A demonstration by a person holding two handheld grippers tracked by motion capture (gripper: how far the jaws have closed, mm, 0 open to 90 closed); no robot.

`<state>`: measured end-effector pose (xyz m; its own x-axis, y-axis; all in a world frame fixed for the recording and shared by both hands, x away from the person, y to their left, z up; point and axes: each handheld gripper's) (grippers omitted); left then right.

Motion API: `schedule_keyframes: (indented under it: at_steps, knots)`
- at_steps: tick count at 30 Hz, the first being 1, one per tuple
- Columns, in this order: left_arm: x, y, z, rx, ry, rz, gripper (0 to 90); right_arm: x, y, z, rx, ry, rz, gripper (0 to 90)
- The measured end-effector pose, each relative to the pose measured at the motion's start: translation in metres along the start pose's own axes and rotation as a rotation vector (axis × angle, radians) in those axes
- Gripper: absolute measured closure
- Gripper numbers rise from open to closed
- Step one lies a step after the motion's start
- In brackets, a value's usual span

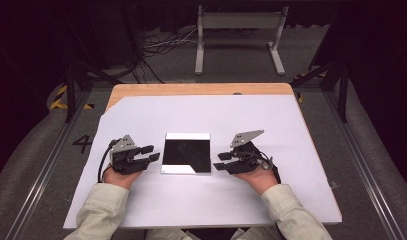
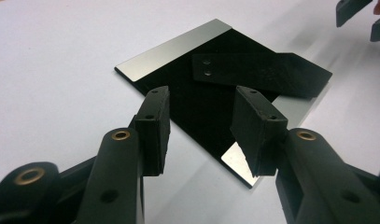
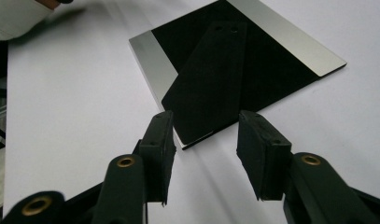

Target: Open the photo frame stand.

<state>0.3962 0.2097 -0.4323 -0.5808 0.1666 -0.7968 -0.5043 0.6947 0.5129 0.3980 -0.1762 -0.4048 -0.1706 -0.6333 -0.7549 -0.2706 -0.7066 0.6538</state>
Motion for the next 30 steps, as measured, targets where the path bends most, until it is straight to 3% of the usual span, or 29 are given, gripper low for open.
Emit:
schedule_keyframes:
  at_steps: [7, 15, 22, 30]
  knots:
    - [0.003, 0.001, 0.006, -0.024, 0.018, 0.003, 56.7, -0.003, -0.008, 0.003, -0.026, 0.017, 0.109, 69.1]
    - [0.004, 0.000, 0.005, -0.021, 0.017, 0.008, 56.3, -0.004, -0.020, 0.005, -0.062, 0.012, 0.201, 72.8]
    - [0.005, -0.001, 0.006, -0.023, 0.019, 0.011, 55.7, -0.005, -0.030, 0.007, -0.076, 0.027, 0.254, 76.1]
    - [0.005, -0.002, 0.005, -0.017, 0.020, 0.016, 55.4, -0.006, -0.034, 0.006, -0.094, 0.033, 0.276, 80.0]
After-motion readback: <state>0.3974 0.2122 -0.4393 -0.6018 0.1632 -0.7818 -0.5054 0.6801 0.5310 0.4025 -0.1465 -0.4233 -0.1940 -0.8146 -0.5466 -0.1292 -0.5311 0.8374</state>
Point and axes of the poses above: each handheld gripper's, and its own axes: y roughly backward along the jaws, x roughly out of its underside, z roughly to its left, and after that the axes turned 14 degrees about y, right-handed
